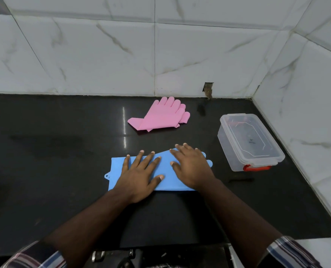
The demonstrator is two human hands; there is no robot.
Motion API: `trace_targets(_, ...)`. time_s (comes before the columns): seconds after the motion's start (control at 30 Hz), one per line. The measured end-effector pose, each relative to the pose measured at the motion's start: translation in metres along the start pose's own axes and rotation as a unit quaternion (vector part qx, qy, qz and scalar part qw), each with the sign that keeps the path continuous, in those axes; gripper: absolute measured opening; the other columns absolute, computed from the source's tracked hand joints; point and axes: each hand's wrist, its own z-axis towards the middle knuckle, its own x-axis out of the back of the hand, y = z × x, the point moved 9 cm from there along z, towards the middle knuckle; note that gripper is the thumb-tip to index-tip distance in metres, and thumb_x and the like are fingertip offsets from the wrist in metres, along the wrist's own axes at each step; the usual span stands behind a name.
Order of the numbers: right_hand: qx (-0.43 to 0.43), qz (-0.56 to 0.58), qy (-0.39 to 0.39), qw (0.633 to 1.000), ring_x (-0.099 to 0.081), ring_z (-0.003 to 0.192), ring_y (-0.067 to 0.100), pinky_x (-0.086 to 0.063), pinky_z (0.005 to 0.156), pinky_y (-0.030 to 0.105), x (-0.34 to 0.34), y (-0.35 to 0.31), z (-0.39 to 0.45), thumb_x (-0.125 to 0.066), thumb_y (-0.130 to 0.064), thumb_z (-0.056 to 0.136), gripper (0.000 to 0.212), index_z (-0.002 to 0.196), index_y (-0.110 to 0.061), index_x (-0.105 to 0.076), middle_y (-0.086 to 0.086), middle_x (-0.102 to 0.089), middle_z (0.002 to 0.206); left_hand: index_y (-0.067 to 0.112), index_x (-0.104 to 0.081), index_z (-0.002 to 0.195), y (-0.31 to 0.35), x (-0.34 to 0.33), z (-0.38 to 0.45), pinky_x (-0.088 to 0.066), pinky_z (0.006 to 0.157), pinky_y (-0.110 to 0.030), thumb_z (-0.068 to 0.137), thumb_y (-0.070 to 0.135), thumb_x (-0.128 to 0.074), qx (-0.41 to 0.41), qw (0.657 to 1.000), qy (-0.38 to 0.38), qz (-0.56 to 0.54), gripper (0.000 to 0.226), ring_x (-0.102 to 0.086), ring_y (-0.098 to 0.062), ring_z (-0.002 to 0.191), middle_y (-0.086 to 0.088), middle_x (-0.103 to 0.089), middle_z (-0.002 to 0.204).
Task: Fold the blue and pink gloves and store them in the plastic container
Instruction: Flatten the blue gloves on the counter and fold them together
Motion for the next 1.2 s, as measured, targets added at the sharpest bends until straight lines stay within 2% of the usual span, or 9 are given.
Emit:
trace_targets(0.17,-0.028,-0.061,-0.069,0.995,-0.001,0.152,0.022,-0.003,0.121,0.048,-0.035,0.005,-0.008,-0.02,-0.054,0.101,0.061,0.156,-0.028,-0.014,-0.001,-0.006,0.166,0.038,0.001,0.158,-0.017,-0.01,-0.005,0.009,0.123,-0.052,0.091,0.073,-0.004,0.006,1.0,-0.014,-0.012,0.076,0.013,-0.014,0.154,0.012,0.006,0.168)
trace_targets(0.5,-0.031,-0.076,-0.063,0.995,0.004,0.152,0.021,0.006,0.119,0.045,-0.044,0.007,-0.014,-0.013,-0.058,0.1,0.064,0.156,-0.029,-0.004,-0.002,0.0,0.166,0.039,0.011,0.157,-0.02,-0.013,-0.007,0.01,0.123,-0.049,0.095,0.07,-0.006,0.006,0.999,-0.044,0.01,0.071,0.019,-0.013,0.152,0.012,0.015,0.166)
trace_targets(0.63,-0.05,-0.051,-0.102,0.992,0.002,0.152,0.02,0.0,0.121,0.048,-0.036,0.008,-0.009,-0.021,-0.053,0.101,0.062,0.157,-0.03,-0.006,-0.002,-0.001,0.166,0.031,-0.008,0.16,-0.027,0.003,-0.007,-0.001,0.125,-0.044,0.101,0.059,-0.019,0.008,0.998,-0.007,-0.056,0.066,0.002,-0.019,0.155,0.008,-0.007,0.168)
trace_targets(0.73,-0.085,0.076,-0.032,0.993,-0.011,0.151,0.019,-0.01,0.121,0.043,-0.005,-0.003,-0.001,-0.043,-0.034,0.1,0.06,0.155,-0.025,-0.021,0.0,-0.02,0.163,0.017,-0.042,0.15,-0.052,0.032,-0.006,-0.03,0.118,-0.047,0.096,0.044,-0.026,0.027,0.995,0.076,-0.065,0.063,-0.035,-0.032,0.145,-0.004,-0.047,0.153)
trace_targets(0.8,-0.106,0.217,0.045,0.969,-0.024,0.148,0.016,-0.015,0.119,0.03,0.012,-0.018,0.001,-0.051,-0.022,0.098,0.056,0.151,-0.022,-0.033,-0.002,-0.033,0.158,0.013,-0.053,0.142,-0.077,0.045,-0.007,-0.039,0.112,-0.047,0.095,0.032,-0.035,0.067,0.988,0.115,-0.073,0.054,-0.046,-0.038,0.134,-0.008,-0.058,0.142)
trace_targets(0.9,-0.138,0.367,0.078,0.917,-0.048,0.124,0.007,-0.032,0.111,0.022,0.009,-0.048,0.005,-0.054,-0.021,0.098,0.05,0.146,-0.025,-0.043,-0.01,-0.045,0.149,0.019,-0.056,0.138,-0.104,0.051,-0.012,-0.042,0.105,-0.047,0.101,0.027,-0.042,0.166,0.981,0.056,-0.083,0.04,-0.043,-0.034,0.129,-0.004,-0.057,0.136)
trace_targets(0.97,-0.155,0.44,0.08,0.881,-0.051,0.124,0.004,-0.034,0.102,0.017,-0.007,-0.066,0.01,-0.054,-0.021,0.097,0.049,0.145,-0.026,-0.045,-0.011,-0.048,0.146,0.025,-0.061,0.128,-0.117,0.046,-0.013,-0.042,0.103,-0.047,0.098,0.038,-0.04,0.2,0.975,-0.007,-0.095,0.039,-0.044,-0.032,0.125,-0.002,-0.057,0.127)
trace_targets(1.07,-0.159,0.504,0.083,0.845,-0.044,0.136,0.006,-0.036,0.111,0.027,-0.029,-0.084,0.02,-0.053,-0.018,0.094,0.051,0.144,-0.026,-0.046,-0.009,-0.049,0.147,0.027,-0.069,0.108,-0.13,0.042,-0.005,-0.045,0.099,-0.044,0.082,0.053,-0.03,0.189,0.972,-0.028,-0.134,0.054,-0.054,-0.029,0.115,-0.001,-0.064,0.112)
trace_targets(1.2,-0.167,0.529,0.095,0.827,-0.044,0.134,0.001,-0.034,0.116,0.035,-0.044,-0.088,0.023,-0.05,-0.015,0.093,0.052,0.144,-0.025,-0.045,-0.012,-0.049,0.146,0.015,-0.073,0.096,-0.128,0.051,0.004,-0.046,0.087,-0.031,0.094,0.026,-0.058,0.161,0.973,-0.018,-0.165,0.018,-0.06,-0.023,0.105,-0.005,-0.069,0.105)
